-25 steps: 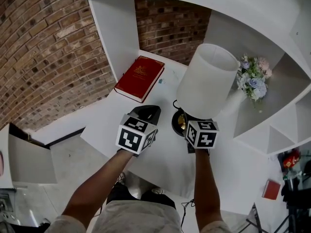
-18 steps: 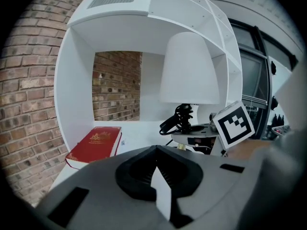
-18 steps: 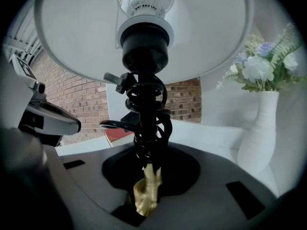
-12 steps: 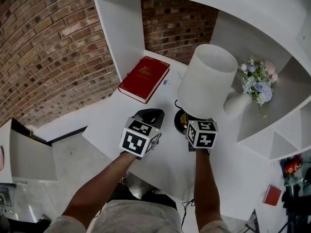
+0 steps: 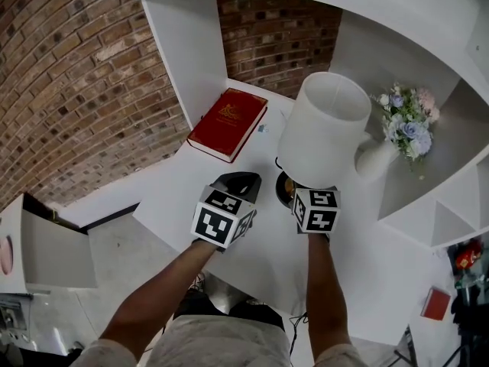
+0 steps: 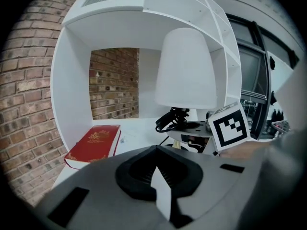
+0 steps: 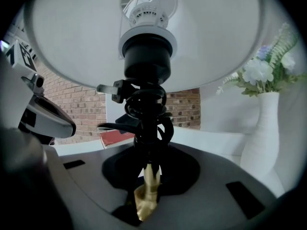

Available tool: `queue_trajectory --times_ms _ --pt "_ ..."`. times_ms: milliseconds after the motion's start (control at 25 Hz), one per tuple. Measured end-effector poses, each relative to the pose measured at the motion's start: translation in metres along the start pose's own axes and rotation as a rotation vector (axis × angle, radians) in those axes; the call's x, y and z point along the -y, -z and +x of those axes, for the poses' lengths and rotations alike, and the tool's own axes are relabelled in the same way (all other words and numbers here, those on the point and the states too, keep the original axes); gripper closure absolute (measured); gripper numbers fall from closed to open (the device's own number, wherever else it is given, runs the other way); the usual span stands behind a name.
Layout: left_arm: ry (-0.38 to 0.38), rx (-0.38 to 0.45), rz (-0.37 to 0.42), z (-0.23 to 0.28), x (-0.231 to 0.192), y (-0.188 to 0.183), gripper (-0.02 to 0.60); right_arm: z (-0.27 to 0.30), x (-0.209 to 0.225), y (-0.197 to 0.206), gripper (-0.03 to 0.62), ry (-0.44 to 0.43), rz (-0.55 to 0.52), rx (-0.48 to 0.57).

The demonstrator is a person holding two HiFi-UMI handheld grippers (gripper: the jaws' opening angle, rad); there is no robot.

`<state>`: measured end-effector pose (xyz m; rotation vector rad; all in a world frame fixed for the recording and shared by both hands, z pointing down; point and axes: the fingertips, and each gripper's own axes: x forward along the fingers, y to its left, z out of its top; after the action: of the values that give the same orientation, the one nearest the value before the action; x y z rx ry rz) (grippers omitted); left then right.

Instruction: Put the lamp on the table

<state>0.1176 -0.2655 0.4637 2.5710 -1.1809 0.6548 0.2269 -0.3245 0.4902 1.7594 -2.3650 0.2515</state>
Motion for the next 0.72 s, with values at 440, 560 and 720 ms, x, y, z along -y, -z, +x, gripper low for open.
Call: queue_trajectory --times_ms 440,560,720 --pt "0.026 -0.009 0.012 0.0061 0.0084 0.0075 0.588 -0.0002 0.0007 -0.0017 0.516 0.017 -0.005 0.055" --pt "0.029 -0.006 0.006 0.0085 0.0099 0.0077 0.588 0.0007 0.0014 0.0001 0.514 0.013 -0.013 0.053" --pt "0.035 0.001 0.000 0.0071 0.0105 0.0065 0.588 -0.0008 0.0006 0.0012 0.514 0.018 -0.011 0.050"
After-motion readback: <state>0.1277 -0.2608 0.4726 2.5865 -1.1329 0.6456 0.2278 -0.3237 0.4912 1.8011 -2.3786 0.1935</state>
